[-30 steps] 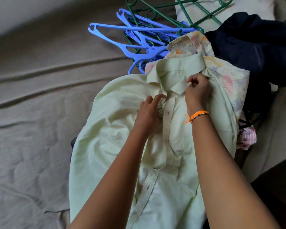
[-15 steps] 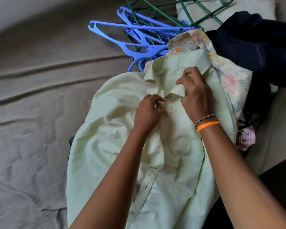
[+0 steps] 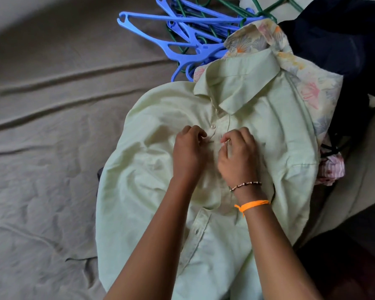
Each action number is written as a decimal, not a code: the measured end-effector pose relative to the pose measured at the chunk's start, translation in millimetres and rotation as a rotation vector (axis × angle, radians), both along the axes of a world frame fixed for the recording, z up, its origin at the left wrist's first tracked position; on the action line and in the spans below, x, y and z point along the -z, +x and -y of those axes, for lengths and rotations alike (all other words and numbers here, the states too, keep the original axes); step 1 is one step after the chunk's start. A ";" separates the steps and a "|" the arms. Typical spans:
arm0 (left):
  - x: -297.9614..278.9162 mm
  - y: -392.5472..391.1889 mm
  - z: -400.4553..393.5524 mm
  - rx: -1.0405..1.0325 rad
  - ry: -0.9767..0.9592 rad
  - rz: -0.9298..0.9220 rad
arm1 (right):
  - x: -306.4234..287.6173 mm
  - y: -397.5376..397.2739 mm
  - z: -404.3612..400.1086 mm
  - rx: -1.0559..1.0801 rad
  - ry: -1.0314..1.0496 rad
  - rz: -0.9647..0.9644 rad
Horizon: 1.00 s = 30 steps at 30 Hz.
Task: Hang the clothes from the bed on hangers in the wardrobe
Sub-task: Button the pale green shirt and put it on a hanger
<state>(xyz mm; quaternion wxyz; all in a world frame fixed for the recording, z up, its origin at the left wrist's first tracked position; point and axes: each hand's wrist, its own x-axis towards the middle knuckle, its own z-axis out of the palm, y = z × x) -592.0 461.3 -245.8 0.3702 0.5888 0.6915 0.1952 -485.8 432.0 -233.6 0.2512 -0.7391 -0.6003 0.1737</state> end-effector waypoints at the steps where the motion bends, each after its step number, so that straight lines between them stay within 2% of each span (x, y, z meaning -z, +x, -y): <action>1: 0.1 -1.5 4.1 0.005 0.016 -0.014 | 1.4 -6.8 6.9 0.000 -0.042 -0.006; 4: 0.8 -9.8 19.5 0.004 0.069 -0.077 | 10.8 -17.3 21.3 0.043 -0.169 0.065; 6: -1.9 -18.5 31.1 -0.046 0.075 -0.027 | 11.8 -20.3 26.4 0.118 -0.181 0.033; 10: -10.9 -31.0 45.1 -0.134 0.065 0.087 | 10.3 -14.1 28.8 0.295 -0.189 -0.173; 14: -15.0 -33.6 49.6 -0.069 0.038 0.122 | 4.1 -8.7 32.7 0.397 -0.212 -0.372; 18: -13.9 -29.1 45.3 -0.026 -0.058 0.065 | 1.7 -7.8 32.1 0.486 -0.213 -0.553; 21: -11.1 -27.5 34.9 -0.052 -0.122 0.000 | 2.8 -4.7 31.6 0.529 -0.310 -0.616; 26: -12.2 -27.0 28.7 -0.038 -0.169 -0.008 | -1.8 -3.1 35.6 0.566 -0.375 -0.882; 28: -11.4 -27.1 30.8 -0.024 -0.172 -0.016 | -6.8 -5.7 37.3 0.551 -0.367 -0.881; 30: -11.5 -27.9 32.8 -0.021 -0.165 0.003 | -11.2 -12.3 40.1 0.524 -0.345 -0.690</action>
